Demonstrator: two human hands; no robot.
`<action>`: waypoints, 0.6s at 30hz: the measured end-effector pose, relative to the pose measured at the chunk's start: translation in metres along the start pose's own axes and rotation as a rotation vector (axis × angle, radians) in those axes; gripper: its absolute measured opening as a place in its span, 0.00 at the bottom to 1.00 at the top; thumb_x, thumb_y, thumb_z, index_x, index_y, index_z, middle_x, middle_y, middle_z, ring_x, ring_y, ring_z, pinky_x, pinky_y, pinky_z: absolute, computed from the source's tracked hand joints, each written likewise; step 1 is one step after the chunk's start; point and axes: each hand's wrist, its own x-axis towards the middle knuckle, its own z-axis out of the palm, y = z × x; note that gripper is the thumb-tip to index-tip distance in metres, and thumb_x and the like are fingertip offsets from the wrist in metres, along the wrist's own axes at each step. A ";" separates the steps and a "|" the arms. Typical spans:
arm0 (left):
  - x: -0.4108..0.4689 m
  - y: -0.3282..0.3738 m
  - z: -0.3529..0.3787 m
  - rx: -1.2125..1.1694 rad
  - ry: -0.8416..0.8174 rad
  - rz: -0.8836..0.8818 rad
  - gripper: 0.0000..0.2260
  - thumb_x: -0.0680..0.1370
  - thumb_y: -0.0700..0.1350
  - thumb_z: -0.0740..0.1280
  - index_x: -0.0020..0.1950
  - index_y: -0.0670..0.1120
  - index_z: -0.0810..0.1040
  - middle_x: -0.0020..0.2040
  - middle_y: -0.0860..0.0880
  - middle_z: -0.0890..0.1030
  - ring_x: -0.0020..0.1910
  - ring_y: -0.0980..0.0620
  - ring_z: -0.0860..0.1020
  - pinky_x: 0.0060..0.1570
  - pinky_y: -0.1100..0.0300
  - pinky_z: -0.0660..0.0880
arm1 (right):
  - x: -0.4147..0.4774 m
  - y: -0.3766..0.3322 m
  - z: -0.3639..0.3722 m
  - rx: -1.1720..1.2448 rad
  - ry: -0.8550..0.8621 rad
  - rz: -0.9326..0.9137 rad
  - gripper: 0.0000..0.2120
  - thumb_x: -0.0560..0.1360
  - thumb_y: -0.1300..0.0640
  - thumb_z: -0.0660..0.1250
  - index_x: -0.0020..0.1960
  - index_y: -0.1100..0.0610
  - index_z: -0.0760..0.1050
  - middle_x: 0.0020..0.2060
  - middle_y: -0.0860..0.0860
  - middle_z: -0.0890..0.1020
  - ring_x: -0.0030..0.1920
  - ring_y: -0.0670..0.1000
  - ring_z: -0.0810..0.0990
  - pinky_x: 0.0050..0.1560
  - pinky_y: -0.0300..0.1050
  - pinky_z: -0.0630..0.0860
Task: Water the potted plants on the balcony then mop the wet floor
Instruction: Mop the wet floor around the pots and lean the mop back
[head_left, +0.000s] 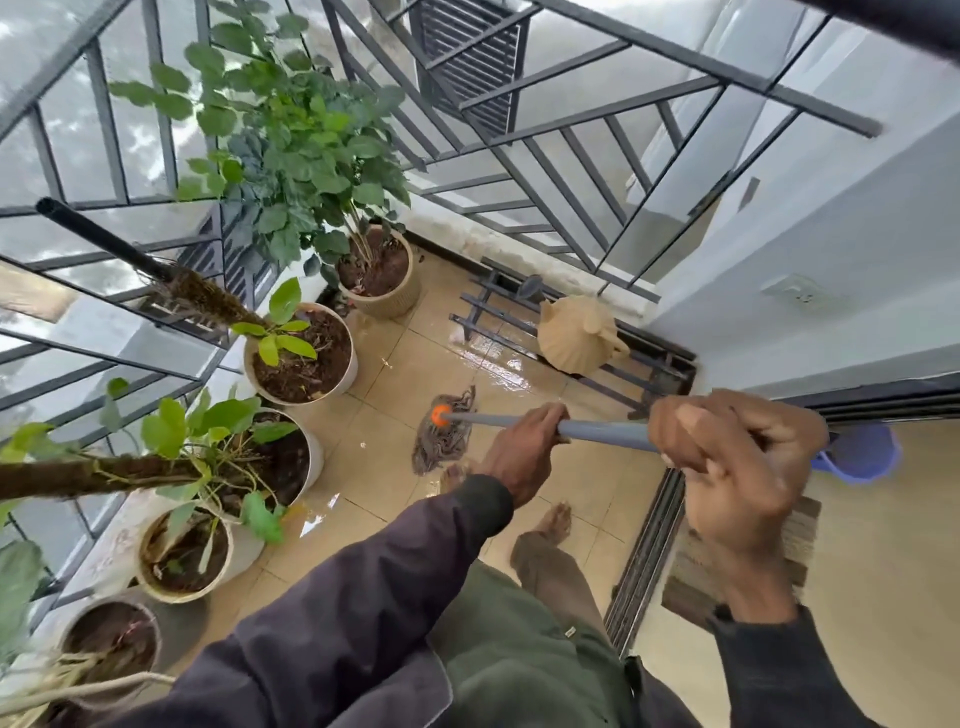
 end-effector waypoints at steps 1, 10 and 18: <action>0.003 0.004 -0.003 -0.008 0.011 0.031 0.02 0.83 0.40 0.60 0.54 0.46 0.69 0.48 0.47 0.76 0.42 0.48 0.73 0.37 0.47 0.75 | -0.001 -0.007 0.002 -0.004 -0.009 -0.025 0.22 0.72 0.65 0.62 0.28 0.42 0.75 0.22 0.40 0.67 0.22 0.47 0.64 0.29 0.49 0.62; 0.061 -0.014 -0.011 0.031 -0.045 0.063 0.10 0.80 0.33 0.61 0.60 0.41 0.73 0.55 0.41 0.78 0.48 0.42 0.76 0.44 0.53 0.74 | -0.009 0.025 0.028 -0.293 0.155 -0.065 0.20 0.75 0.65 0.63 0.24 0.60 0.67 0.22 0.52 0.68 0.20 0.55 0.66 0.22 0.52 0.62; 0.073 -0.006 -0.024 -0.043 -0.051 -0.098 0.06 0.81 0.34 0.59 0.57 0.41 0.71 0.48 0.42 0.77 0.41 0.44 0.73 0.40 0.51 0.72 | 0.029 0.037 0.030 -0.257 0.166 0.032 0.19 0.72 0.67 0.63 0.24 0.57 0.66 0.19 0.47 0.65 0.19 0.53 0.62 0.20 0.52 0.60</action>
